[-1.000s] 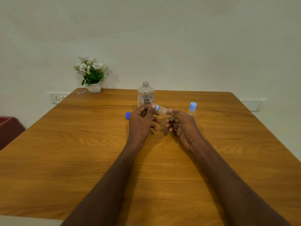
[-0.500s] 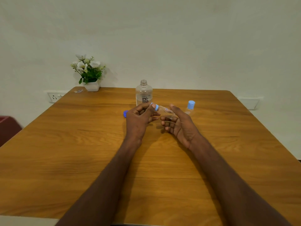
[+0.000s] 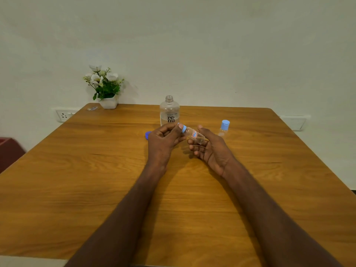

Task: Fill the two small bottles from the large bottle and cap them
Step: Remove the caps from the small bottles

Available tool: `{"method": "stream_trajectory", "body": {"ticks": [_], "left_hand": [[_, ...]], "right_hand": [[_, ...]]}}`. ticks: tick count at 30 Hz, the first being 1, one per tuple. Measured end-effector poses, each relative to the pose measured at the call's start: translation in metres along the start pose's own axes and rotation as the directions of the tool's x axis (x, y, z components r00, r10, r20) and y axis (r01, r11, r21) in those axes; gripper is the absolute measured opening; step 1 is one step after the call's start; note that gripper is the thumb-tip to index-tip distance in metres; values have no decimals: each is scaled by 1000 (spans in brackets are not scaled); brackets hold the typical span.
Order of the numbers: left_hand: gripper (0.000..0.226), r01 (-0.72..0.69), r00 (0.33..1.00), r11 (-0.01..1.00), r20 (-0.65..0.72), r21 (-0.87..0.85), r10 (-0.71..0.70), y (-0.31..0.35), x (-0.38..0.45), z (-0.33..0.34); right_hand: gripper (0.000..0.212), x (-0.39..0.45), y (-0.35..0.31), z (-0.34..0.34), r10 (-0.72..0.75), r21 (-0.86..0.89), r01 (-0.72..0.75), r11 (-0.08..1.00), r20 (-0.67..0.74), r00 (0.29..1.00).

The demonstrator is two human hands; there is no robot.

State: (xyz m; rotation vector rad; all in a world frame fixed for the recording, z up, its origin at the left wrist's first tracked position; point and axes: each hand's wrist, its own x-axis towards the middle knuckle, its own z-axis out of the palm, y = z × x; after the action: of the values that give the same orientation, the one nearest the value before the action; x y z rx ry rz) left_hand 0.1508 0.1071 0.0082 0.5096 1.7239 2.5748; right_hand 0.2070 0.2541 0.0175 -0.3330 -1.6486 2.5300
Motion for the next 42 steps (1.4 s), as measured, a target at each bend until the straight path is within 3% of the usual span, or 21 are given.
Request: {"method": "stream_trajectory", "body": {"ticks": [4,9,14,23,42], "left_hand": [[21,0,1000,1000,9,-12,0,-1,1,0],[22,1,1000,1000,19,-27,0,-3,2,0],[20,-1,1000,1000,17,-29,1,-2,2,-1],[25,12,1000,1000,-12,10,-12,-3,2,-2],[26,29,1000,999,-7,25,-28,-4,2,-3]], "right_hand": [[17,2,2,-2,-30,6,30,1000,20,999],[33,0,1,0,27,7,-27,1000,50,998],[20,1,2,-1,-1,-12,1,1000,32,999],[32,1,2,0,21,-20,-20,1000,28,999],[27,0,2,1,-5,-25,6,1000,45,999]]}}
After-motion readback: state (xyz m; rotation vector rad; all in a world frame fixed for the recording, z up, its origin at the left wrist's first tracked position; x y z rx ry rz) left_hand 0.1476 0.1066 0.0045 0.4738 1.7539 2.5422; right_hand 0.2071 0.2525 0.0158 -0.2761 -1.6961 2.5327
